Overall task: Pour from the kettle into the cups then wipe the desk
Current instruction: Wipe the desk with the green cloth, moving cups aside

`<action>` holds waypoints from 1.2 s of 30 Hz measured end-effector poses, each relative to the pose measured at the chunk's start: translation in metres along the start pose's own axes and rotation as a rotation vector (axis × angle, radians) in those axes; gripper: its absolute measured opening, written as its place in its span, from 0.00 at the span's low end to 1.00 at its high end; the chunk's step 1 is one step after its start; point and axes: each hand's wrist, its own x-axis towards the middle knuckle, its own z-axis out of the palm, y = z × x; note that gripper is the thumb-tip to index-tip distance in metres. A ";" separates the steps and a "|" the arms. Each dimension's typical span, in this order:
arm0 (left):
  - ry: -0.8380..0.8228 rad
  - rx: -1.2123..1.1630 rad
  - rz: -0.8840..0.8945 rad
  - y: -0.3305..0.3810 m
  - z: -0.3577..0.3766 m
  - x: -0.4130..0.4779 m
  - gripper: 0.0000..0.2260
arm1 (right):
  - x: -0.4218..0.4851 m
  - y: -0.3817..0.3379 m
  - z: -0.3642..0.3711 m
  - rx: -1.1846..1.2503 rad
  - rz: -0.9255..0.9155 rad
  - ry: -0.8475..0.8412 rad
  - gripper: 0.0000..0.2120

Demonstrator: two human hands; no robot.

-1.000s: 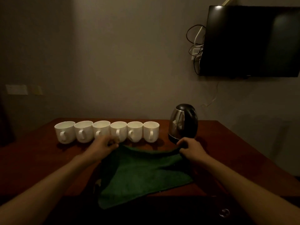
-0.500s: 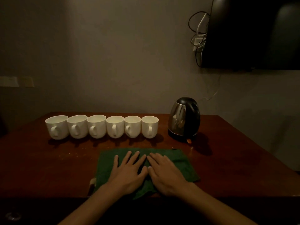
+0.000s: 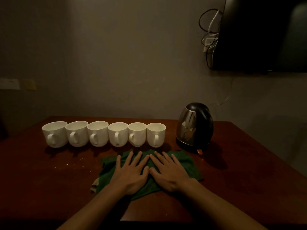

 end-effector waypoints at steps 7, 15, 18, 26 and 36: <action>-0.010 -0.008 -0.017 0.026 0.000 0.016 0.26 | 0.006 0.023 -0.003 -0.032 0.093 0.010 0.29; -0.038 -0.013 0.045 0.059 0.000 0.024 0.27 | -0.018 0.054 -0.010 -0.014 0.174 0.000 0.29; -0.050 -0.008 0.068 0.073 0.000 0.023 0.28 | -0.034 0.064 -0.012 -0.013 0.203 -0.002 0.28; -0.080 -0.044 0.140 0.126 0.004 0.011 0.27 | -0.085 0.100 -0.017 0.019 0.267 0.008 0.28; -0.126 -0.029 0.267 0.222 0.016 -0.001 0.28 | -0.172 0.161 -0.024 0.000 0.395 0.035 0.28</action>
